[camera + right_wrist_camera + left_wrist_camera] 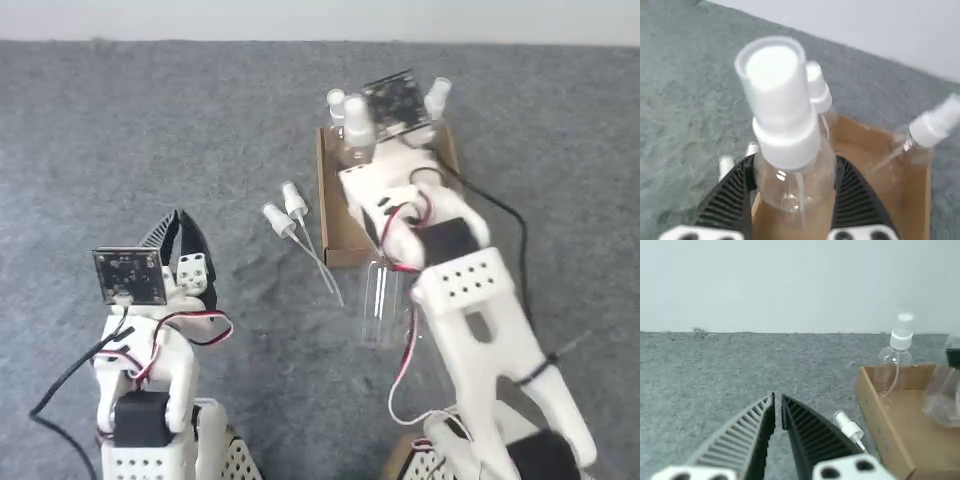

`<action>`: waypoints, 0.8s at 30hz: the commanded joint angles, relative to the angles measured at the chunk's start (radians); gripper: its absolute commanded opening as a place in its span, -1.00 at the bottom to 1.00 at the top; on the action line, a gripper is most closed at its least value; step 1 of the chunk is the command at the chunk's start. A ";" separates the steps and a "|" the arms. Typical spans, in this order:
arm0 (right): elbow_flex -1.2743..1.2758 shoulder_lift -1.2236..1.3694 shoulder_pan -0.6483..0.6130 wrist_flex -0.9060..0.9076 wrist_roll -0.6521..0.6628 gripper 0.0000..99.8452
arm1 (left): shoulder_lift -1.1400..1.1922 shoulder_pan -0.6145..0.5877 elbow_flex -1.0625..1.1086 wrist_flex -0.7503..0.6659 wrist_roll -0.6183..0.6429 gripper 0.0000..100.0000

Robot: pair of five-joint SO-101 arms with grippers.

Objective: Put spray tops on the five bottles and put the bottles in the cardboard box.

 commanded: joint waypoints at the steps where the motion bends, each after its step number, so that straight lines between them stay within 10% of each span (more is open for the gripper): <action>1: -0.002 0.051 -0.010 -0.148 0.012 -0.99 | -0.006 -0.011 -0.005 -0.028 0.014 -0.98; 24: 0.003 0.412 0.024 -0.392 -0.043 -0.99 | -0.008 -0.011 -0.005 -0.028 0.014 -0.98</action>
